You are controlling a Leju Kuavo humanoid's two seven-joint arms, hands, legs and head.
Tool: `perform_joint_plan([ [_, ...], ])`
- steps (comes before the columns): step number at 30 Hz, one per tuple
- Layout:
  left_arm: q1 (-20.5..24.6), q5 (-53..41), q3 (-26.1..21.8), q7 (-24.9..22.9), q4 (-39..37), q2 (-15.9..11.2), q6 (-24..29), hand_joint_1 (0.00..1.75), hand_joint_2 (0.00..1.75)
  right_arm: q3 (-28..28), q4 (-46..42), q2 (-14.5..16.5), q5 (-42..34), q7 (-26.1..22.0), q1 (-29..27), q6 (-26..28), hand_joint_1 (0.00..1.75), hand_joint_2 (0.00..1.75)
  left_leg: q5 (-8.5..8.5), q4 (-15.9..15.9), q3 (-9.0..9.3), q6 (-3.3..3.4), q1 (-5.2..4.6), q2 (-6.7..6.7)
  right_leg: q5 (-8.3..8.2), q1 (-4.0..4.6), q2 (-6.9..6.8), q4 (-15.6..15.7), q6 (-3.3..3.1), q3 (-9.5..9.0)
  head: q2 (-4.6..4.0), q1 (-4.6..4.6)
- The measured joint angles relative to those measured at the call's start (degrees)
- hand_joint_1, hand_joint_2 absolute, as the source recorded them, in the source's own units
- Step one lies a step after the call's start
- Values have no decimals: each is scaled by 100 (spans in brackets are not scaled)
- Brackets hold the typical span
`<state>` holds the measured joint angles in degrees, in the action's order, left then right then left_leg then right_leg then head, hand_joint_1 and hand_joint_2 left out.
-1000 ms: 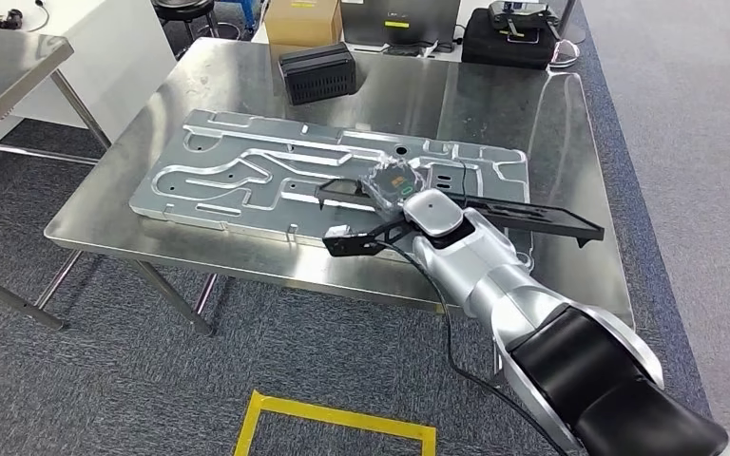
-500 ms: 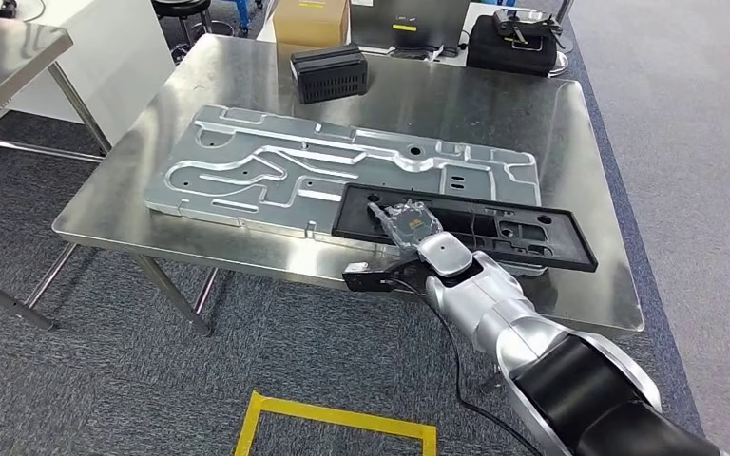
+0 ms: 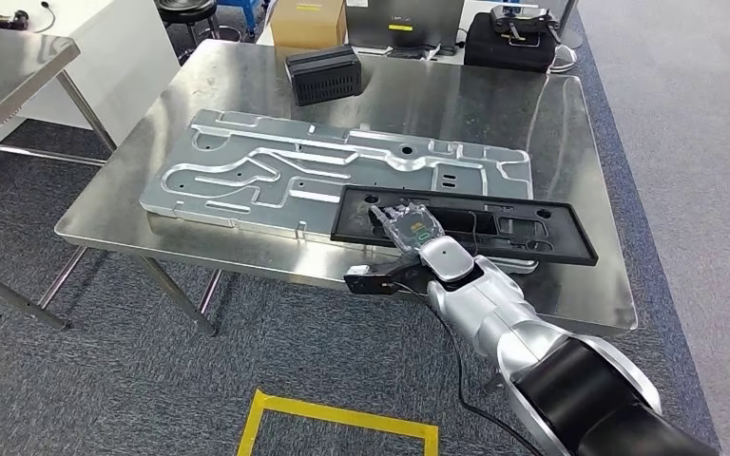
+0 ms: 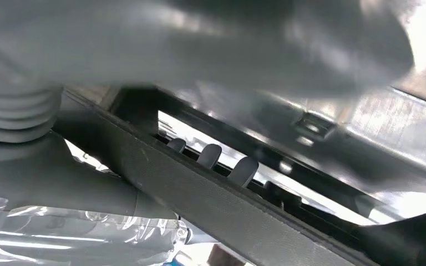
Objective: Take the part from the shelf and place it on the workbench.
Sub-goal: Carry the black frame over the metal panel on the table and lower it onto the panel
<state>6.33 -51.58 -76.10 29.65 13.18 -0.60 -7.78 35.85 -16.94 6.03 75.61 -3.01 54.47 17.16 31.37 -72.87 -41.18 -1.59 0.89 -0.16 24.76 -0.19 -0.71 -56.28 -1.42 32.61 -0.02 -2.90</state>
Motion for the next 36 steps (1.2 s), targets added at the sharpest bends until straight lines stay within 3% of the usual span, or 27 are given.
perform_joint_plan([
  [1,-9,-1,5,2,0,-1,4,0,0,-27,-3,-9,-21,-4,-34,234,0,0,-19,-88,-34,-17,11,1,5,-3,-1,-17,7,10,0,0],
  [2,-16,-1,11,3,0,-2,10,0,0,-69,-15,-16,-53,-33,-63,505,0,0,-147,57,43,-33,25,2,15,-9,0,-44,20,21,0,1],
  [4,-18,-3,21,5,-1,-3,21,0,0,-209,-112,-38,-125,-154,-96,1195,0,0,-479,779,408,-62,58,2,62,-19,13,-135,73,61,0,0],
  [6,-13,-4,27,14,-6,2,22,0,0,-402,-354,-68,-157,-327,-108,1856,0,0,-605,1259,637,-15,63,-12,105,-10,42,-245,140,127,0,1],
  [10,-19,5,32,50,-13,20,10,0,0,-971,-1544,-223,-4,-759,-419,2276,0,0,-603,1292,633,163,49,-25,150,-4,65,-307,249,171,0,2],
  [12,-33,44,31,81,-13,27,8,0,0,-1399,-2582,-333,-140,-1166,-788,2290,0,0,-622,1312,629,230,59,-32,408,-16,66,-679,301,336,0,2],
  [14,-68,103,29,113,-13,29,-7,0,0,-1890,-3684,-424,-635,-1664,-1186,2299,0,0,-622,1313,617,263,45,-39,779,-18,67,-1427,330,692,0,2],
  [15,-90,128,25,127,-13,31,-27,0,0,-2142,-4224,-495,-1053,-1895,-1390,2301,0,0,-620,1313,614,274,35,-47,881,-18,68,-1743,330,849,0,2],
  [16,-113,155,21,144,-13,33,-56,0,0,-2386,-4727,-584,-1533,-2094,-1596,2302,0,0,-616,1313,616,284,23,-64,877,-13,68,-1882,318,924,0,2],
  [17,-137,176,16,160,-13,37,-86,0,0,-2617,-5187,-695,-2024,-2257,-1799,2301,0,0,-614,1313,621,293,8,-87,765,-2,70,-1796,289,893,0,3],
  [19,-183,211,9,188,-13,57,-144,0,0,-3061,-5967,-910,-2871,-2496,-2120,2302,0,0,-609,1317,636,299,-21,-125,367,45,67,-1054,173,557,0,2],
  [21,-206,230,5,199,-15,93,-191,0,0,-3447,-6616,-1072,-3429,-2687,-2359,2303,0,0,-603,1325,639,285,-49,-123,120,101,33,-399,66,260,0,2],
  [23,-206,239,4,204,-17,114,-245,0,0,-3849,-7203,-1207,-3934,-2870,-2647,2302,0,0,-602,1348,648,246,-45,-109,87,137,8,-233,39,198,0,3],
  [26,-223,265,2,236,-17,125,-321,0,0,-4575,-7787,-1470,-4828,-3070,-3111,2220,0,0,-512,1281,652,183,-54,-70,25,88,-12,-78,39,104,0,3],
  [27,-237,284,-2,255,-17,132,-342,0,0,-4868,-7937,-1565,-5164,-3152,-3272,2143,0,0,-370,1089,587,167,-58,-48,2,63,-23,-25,36,67,0,3],
  [30,-275,361,-36,322,-17,144,-400,0,0,-5766,-8263,-1761,-6015,-3389,-3860,1791,0,0,189,58,179,120,-29,-17,-4,52,-36,0,22,45,0,2],
  [31,-287,387,-57,343,-17,146,-412,0,0,-6045,-8316,-1785,-6186,-3446,-4098,1652,0,0,239,-130,110,104,-20,-16,2,49,-35,-7,26,46,0,3],
  [32,-300,408,-83,364,-17,152,-420,0,0,-6334,-8348,-1792,-6311,-3500,-4361,1504,0,0,170,-86,153,92,-15,-16,9,44,-35,-19,36,46,0,3],
  [33,-314,426,-107,382,-17,160,-426,0,0,-6624,-8365,-1779,-6389,-3548,-4631,1361,0,0,9,186,306,86,-11,-16,20,37,-33,-37,51,44,0,3],
  [35,-335,444,-143,408,-17,182,-436,0,0,-7191,-8351,-1671,-6412,-3625,-5122,1085,0,0,-307,1004,741,100,-16,-24,52,30,-28,-100,96,53,0,3],
  [36,-339,454,-154,413,-17,196,-446,0,0,-7453,-8308,-1576,-6356,-3651,-5308,931,0,0,-385,1279,885,125,-23,-29,63,32,-21,-128,121,63,0,2],
])
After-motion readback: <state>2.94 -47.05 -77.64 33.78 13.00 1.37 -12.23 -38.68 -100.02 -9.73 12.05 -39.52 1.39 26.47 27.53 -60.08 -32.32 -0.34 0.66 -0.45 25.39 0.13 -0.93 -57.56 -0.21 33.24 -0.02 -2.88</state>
